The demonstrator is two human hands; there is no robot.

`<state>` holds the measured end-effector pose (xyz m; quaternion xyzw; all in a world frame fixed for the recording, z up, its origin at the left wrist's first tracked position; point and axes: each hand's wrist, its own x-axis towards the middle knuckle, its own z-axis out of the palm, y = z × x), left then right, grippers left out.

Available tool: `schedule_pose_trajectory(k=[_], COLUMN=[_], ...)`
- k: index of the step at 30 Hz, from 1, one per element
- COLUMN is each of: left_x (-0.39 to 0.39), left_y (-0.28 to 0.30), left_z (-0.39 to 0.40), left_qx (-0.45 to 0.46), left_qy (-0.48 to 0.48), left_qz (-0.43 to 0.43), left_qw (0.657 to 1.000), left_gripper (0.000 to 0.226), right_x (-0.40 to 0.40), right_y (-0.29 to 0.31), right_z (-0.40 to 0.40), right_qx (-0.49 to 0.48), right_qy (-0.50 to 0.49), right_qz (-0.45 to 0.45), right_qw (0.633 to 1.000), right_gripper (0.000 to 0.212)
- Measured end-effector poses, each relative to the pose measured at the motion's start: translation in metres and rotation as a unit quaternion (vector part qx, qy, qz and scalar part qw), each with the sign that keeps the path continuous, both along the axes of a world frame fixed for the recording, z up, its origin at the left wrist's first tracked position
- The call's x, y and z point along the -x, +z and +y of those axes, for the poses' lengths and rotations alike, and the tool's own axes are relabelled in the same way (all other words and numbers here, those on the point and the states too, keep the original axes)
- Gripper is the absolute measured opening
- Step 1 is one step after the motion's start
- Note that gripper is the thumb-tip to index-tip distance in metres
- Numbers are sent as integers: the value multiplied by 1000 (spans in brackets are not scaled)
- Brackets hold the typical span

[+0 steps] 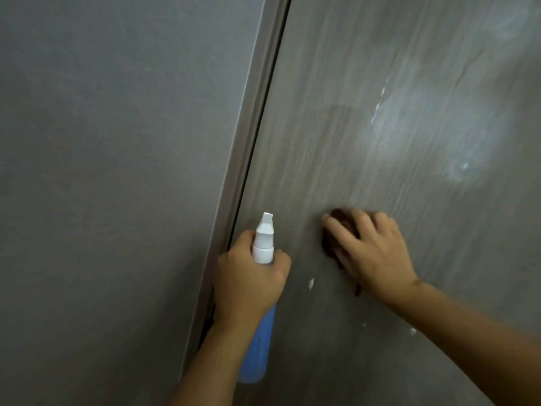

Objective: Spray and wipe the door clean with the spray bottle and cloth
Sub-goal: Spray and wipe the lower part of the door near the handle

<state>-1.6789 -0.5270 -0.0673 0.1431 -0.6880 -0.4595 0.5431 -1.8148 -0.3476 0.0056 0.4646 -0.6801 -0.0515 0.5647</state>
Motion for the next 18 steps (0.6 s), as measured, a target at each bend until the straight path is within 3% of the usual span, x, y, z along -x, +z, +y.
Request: schedule_pose_trajectory(k=[6,11,18], left_x=[22,33,36], left_y=[-3,-18,-29], left_z=[33,58,72], left_qx=[29,31,23], left_qy=[-91,-128,-154], left_qz=[-9,-38,-80], left_qw=[995,991,985], left_gripper=[23,20,20], right_x=[-7,-11,-6], right_y=[-19,-53,-46], right_z=[70,114,116], right_qx=[176,244,325], right_qy=[5,32,76], right_qz=[-116,-135,-166], right_qw=[977,960,928], right_gripper=[53,57,57])
